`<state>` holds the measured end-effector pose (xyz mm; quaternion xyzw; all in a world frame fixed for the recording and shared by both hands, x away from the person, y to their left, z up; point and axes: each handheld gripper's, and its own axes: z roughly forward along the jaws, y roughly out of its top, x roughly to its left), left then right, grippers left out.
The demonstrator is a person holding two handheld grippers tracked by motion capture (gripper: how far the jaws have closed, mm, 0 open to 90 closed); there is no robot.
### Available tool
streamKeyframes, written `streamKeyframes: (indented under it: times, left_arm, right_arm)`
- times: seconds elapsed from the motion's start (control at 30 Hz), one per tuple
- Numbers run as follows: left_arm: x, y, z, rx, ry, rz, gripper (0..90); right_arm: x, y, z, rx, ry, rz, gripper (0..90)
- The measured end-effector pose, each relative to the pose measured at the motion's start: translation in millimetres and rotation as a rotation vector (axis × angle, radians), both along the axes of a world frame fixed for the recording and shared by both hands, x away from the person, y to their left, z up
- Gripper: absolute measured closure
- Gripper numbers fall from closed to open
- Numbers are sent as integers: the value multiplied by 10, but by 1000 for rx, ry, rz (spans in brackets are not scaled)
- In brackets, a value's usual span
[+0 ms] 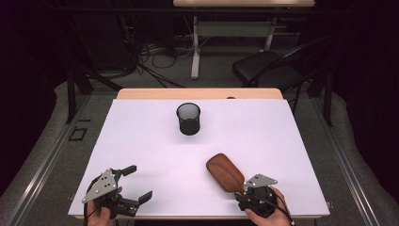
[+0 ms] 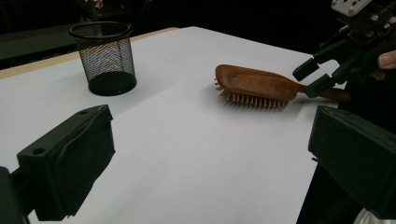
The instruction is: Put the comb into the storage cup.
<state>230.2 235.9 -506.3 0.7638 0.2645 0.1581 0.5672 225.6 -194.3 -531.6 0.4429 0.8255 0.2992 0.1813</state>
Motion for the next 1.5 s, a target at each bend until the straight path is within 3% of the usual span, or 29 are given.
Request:
streamKeyframes:
  times: [0.23,0.67,1.2,1.33,1.5]
  left_arm:
    - [-2,1,0,2,-2,0,5]
    - [0,3,-1,4,0,-7,5]
    - [2,3,-5,0,4,-10,5]
    - [2,3,-5,0,3,-10,5]
    - [2,3,-5,-1,3,-10,5]
  right_arm:
    - [63,20,-13,-27,46,18,459]
    - [166,40,-48,-27,143,0,505]
    - [260,68,-76,-31,188,9,565]
    - [290,78,-61,-51,220,12,592]
    - [307,93,-68,-46,216,19,609]
